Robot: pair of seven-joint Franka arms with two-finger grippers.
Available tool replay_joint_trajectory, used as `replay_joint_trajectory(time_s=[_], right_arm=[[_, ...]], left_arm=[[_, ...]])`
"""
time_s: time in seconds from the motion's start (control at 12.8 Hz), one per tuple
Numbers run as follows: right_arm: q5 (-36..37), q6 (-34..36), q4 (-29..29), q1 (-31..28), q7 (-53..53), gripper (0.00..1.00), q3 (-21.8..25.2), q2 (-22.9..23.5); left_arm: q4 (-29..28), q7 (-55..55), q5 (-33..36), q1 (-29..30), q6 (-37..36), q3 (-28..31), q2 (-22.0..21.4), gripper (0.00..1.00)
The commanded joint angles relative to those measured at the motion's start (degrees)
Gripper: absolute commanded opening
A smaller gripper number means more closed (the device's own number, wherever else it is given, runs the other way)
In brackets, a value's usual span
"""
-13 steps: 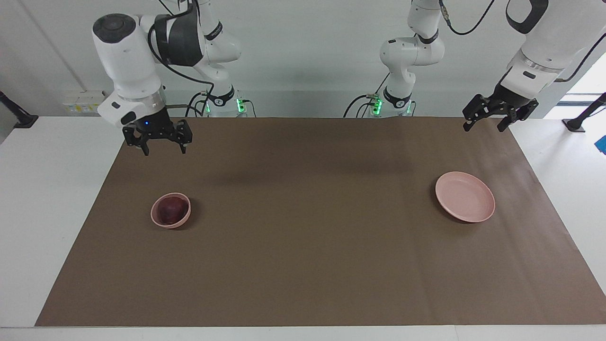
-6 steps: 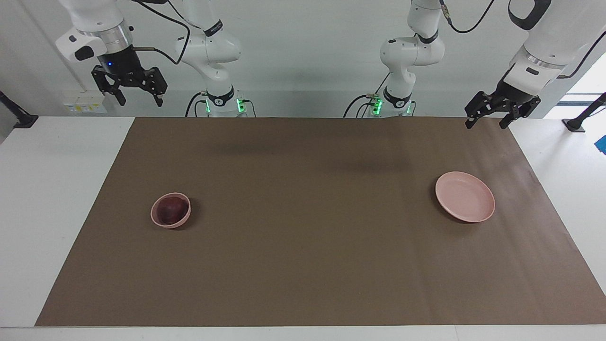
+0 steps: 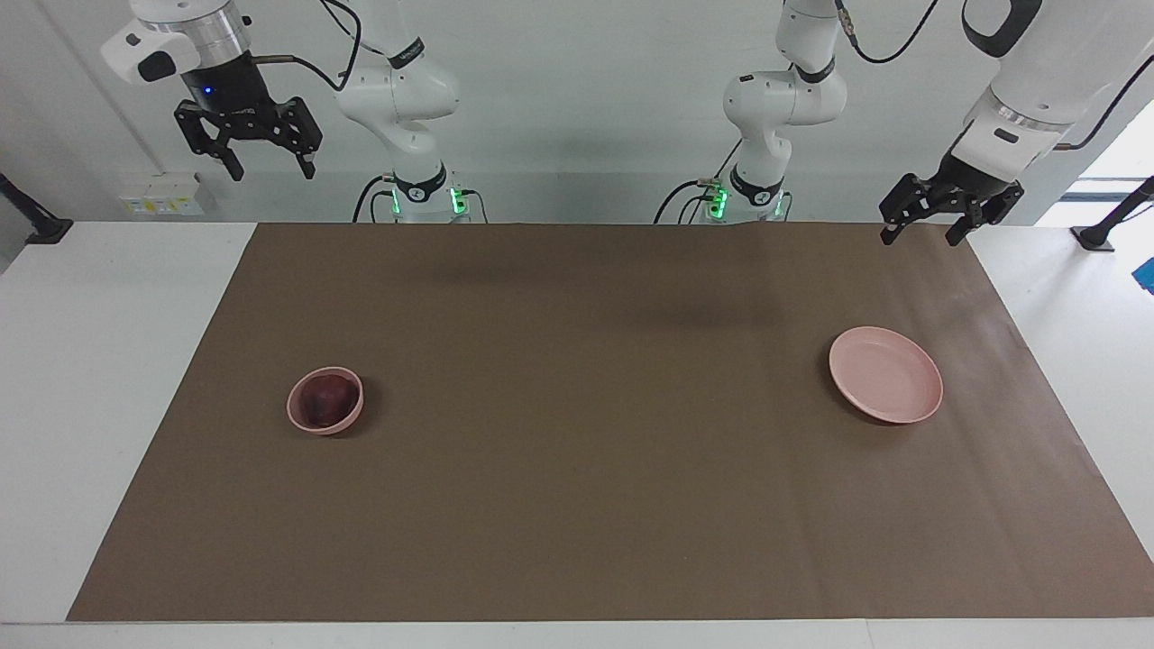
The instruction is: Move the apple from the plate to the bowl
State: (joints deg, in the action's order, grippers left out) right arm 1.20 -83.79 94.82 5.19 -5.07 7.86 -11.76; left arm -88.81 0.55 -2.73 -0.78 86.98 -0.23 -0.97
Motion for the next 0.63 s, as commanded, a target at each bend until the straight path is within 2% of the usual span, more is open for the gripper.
replay_joint_trajectory(time_s=[0.0, 0.55], right_arm=[[-1.0, 2.6, -2.2, -0.3, -1.9, 1.0, 0.0, 0.5], [-1.4, 1.7, -2.1, -0.1, -1.6, 1.0, 0.0, 0.3]], left_arm=[[-0.2, -0.5, 0.8, -0.1, -0.8, 0.4, -0.6, 1.0], [2.2, 1.7, 1.6, 0.0, -1.2, 0.5, 0.2, 1.0]])
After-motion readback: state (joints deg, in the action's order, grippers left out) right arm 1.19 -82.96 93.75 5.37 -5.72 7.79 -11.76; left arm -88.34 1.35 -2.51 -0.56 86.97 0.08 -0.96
